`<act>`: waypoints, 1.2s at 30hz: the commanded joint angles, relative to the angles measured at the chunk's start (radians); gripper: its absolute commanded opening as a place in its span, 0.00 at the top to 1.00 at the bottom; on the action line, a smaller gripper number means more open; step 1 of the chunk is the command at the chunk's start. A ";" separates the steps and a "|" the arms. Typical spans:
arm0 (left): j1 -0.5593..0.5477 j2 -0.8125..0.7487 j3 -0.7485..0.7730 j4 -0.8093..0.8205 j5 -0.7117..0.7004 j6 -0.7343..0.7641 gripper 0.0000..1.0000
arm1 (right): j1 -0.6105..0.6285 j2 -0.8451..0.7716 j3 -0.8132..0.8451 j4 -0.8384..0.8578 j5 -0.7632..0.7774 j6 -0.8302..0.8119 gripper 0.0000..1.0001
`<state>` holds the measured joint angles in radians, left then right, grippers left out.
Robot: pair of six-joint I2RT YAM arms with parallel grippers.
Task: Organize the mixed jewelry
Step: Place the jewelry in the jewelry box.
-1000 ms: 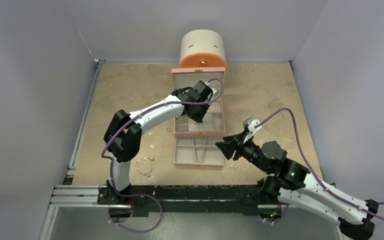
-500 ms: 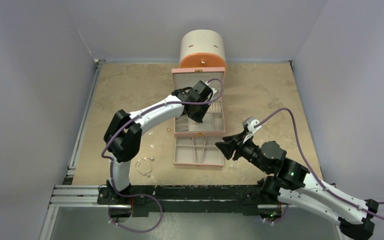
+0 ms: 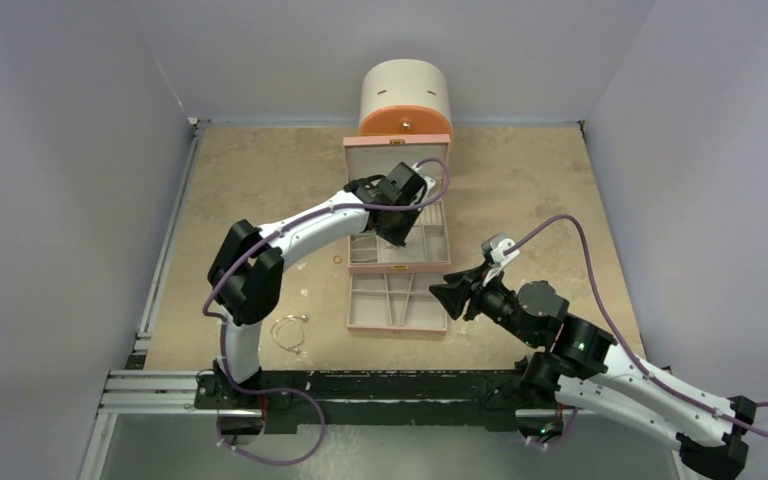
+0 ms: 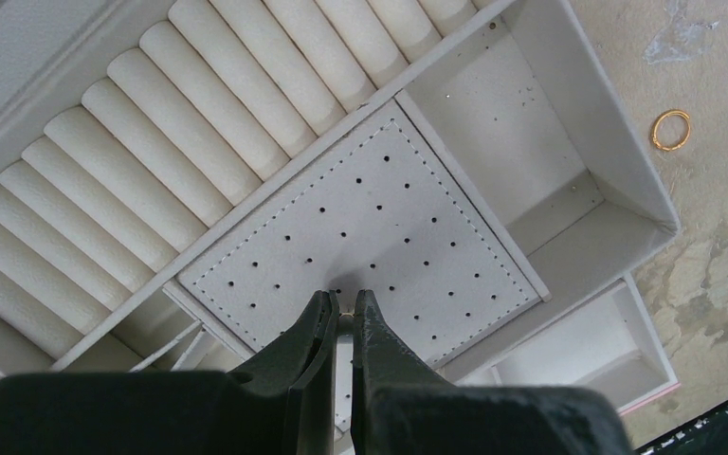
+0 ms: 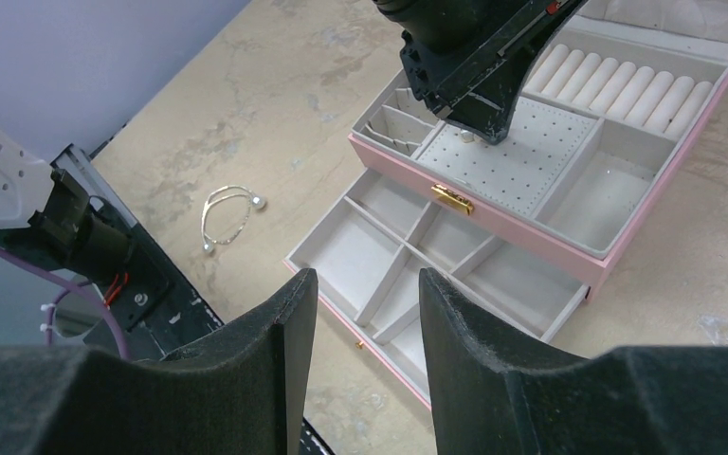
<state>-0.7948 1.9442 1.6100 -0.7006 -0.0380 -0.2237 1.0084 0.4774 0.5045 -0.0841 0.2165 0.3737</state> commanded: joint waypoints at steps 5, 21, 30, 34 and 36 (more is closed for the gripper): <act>-0.014 -0.053 -0.001 -0.013 -0.013 0.016 1.00 | -0.002 0.003 0.014 0.044 -0.008 0.005 0.53; -0.020 -0.063 -0.010 -0.011 -0.030 0.017 1.00 | -0.001 0.009 0.017 0.048 -0.011 0.008 0.53; -0.021 -0.041 0.002 0.003 -0.035 0.015 1.00 | -0.001 0.006 0.020 0.041 -0.011 0.010 0.53; -0.021 -0.036 0.003 0.009 -0.036 0.014 1.00 | -0.001 0.002 0.017 0.037 -0.009 0.009 0.53; -0.020 -0.034 0.002 0.010 -0.037 0.014 1.00 | -0.001 0.000 0.017 0.038 -0.008 0.009 0.53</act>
<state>-0.8085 1.9305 1.6051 -0.7193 -0.0605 -0.2230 1.0084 0.4858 0.5045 -0.0776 0.2146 0.3759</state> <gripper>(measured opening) 0.042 0.467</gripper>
